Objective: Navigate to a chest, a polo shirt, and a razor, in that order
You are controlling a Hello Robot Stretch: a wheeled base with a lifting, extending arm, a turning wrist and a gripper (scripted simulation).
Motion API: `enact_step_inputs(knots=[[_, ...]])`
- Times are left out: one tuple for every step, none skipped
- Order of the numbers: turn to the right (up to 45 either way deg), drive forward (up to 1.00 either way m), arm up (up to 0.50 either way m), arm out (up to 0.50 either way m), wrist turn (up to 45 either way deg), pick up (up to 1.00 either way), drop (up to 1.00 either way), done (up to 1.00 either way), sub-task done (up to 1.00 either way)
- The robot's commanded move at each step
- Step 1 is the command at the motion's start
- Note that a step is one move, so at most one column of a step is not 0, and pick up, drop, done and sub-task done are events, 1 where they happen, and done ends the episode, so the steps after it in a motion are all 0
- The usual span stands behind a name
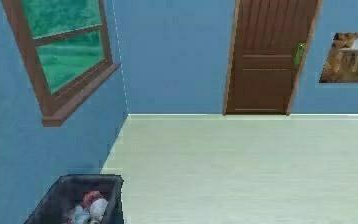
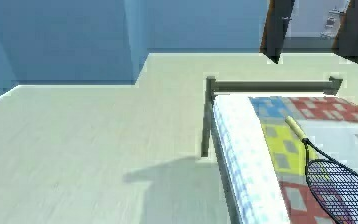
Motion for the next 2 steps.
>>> enact_step_inputs(knots=[[36.0,0.0,0.0,0.0,0.0,0.0,0.0,0.0,0.0],[0.0,0.3,0.0,0.0,0.0,0.0,0.0,0.0,0.0]])
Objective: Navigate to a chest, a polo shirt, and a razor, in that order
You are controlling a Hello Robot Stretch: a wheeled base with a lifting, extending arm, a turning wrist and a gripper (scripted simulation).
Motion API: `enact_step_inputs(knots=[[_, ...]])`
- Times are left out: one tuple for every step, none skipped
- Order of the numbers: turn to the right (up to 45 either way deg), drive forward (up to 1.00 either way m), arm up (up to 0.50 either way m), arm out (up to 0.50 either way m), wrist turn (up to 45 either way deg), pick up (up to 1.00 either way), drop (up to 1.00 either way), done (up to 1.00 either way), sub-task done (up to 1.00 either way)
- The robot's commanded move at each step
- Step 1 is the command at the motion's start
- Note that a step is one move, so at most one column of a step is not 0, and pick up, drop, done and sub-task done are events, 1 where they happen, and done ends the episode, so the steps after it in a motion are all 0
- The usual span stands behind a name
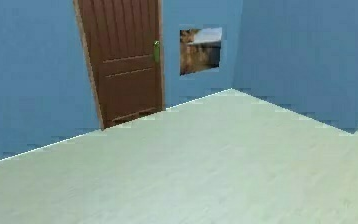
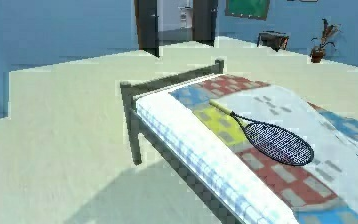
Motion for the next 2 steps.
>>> enact_step_inputs(knots=[[45.0,0.0,0.0,0.0,0.0,0.0,0.0,0.0,0.0],[6.0,0.0,0.0,0.0,0.0,0.0,0.0,0.0,0.0]])
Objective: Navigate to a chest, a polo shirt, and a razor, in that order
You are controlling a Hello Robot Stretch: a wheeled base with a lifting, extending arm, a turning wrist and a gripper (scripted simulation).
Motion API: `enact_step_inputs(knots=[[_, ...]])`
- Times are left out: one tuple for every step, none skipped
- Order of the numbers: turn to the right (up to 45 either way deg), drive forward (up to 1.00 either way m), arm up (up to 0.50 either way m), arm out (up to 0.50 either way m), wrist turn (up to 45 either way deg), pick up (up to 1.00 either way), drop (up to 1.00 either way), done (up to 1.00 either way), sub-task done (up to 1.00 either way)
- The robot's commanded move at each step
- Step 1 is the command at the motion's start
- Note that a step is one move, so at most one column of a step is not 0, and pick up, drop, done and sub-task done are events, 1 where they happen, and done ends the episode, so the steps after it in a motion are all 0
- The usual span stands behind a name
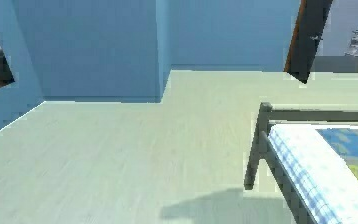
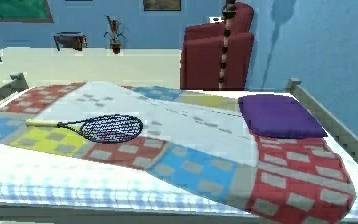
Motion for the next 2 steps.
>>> enact_step_inputs(knots=[[0.0,1.0,0.0,0.0,0.0,0.0,0.0,0.0,0.0],[6.0,0.0,0.0,0.0,0.0,0.0,0.0,0.0,0.0]])
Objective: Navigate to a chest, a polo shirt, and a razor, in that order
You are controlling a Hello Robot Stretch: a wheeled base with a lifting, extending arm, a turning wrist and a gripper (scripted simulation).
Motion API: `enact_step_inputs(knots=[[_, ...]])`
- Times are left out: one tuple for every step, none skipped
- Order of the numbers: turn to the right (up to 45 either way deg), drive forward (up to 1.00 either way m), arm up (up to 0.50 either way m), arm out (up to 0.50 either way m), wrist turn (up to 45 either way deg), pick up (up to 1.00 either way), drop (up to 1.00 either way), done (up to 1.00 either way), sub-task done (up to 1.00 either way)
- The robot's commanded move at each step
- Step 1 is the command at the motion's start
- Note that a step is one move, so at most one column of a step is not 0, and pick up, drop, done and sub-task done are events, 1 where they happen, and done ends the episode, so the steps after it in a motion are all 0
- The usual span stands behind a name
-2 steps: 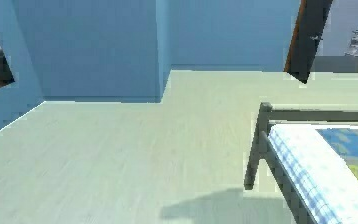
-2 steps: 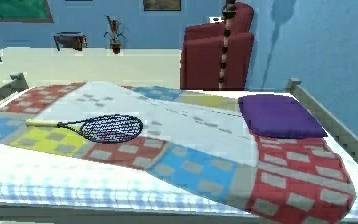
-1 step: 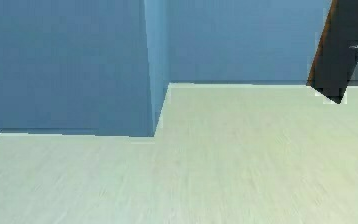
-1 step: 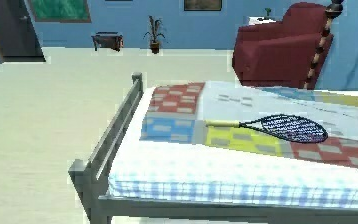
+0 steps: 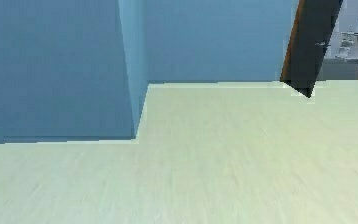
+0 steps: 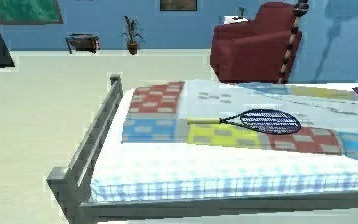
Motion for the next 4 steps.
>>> enact_step_inputs(knots=[[0.0,0.65,0.0,0.0,0.0,0.0,0.0,0.0,0.0],[39.0,0.0,0.0,0.0,0.0,0.0,0.0,0.0,0.0],[0.0,0.45,0.0,0.0,0.0,0.0,0.0,0.0,0.0],[42.0,0.0,0.0,0.0,0.0,0.0,0.0,0.0,0.0]])
